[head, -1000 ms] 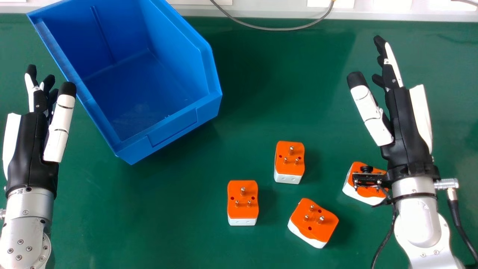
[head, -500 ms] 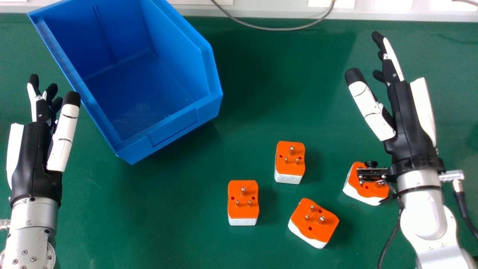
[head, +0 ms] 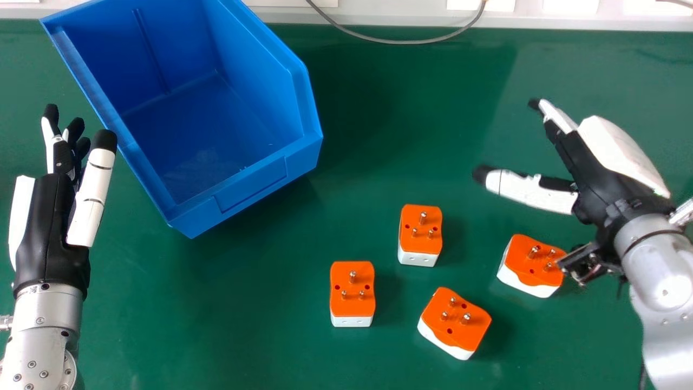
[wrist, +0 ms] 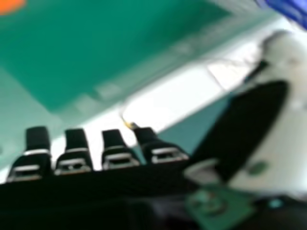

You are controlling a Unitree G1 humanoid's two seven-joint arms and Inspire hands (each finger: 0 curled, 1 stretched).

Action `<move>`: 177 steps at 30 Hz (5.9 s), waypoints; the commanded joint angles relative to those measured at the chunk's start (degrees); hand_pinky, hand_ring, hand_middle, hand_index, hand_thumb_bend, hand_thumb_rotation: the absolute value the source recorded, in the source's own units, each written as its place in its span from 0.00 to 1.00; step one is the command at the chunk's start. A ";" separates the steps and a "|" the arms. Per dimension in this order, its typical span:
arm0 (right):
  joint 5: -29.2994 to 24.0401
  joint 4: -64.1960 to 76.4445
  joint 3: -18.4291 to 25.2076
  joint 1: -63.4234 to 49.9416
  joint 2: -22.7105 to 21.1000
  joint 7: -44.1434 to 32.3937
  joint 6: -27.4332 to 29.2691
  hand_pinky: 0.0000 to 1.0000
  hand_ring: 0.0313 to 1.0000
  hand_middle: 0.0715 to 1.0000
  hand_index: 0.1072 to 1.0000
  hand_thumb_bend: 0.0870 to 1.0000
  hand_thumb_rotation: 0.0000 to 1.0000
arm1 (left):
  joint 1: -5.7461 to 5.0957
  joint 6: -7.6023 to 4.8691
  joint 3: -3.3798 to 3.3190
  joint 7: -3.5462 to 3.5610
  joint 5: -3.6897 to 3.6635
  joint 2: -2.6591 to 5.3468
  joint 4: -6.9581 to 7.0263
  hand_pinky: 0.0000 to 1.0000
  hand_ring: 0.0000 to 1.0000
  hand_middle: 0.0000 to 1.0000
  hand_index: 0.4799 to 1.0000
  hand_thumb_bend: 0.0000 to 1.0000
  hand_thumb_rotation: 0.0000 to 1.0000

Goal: Pick all objects and put in blue box

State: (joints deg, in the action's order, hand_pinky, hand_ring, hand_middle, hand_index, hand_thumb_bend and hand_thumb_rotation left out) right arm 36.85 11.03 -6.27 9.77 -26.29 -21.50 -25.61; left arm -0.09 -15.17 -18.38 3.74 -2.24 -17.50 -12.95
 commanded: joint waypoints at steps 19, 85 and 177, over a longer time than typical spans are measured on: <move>7.30 3.20 -6.42 1.59 -10.41 -4.50 6.11 0.90 0.95 0.99 0.96 0.53 0.51 | -0.72 -0.87 -0.79 -0.53 0.48 -2.36 1.00 0.94 0.98 1.00 0.99 0.62 0.93; 31.69 8.44 -13.69 5.76 -18.92 -33.25 24.42 1.00 0.96 0.94 0.90 0.52 0.45 | -0.77 9.41 -3.36 1.60 -2.81 -3.43 6.48 0.97 1.00 1.00 1.00 0.53 0.88; 39.29 -7.09 -18.97 9.41 -20.74 -4.26 41.13 0.35 0.37 0.43 0.44 0.47 0.00 | -0.58 -1.86 -4.84 7.15 -5.57 -5.29 0.19 0.98 1.00 1.00 1.00 0.55 0.85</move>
State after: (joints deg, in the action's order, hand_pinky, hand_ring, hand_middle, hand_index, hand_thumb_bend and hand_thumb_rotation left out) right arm 77.03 2.87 -26.87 19.62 -45.84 -28.14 15.76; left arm -0.93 -15.62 -22.71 10.85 -7.89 -21.49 -13.09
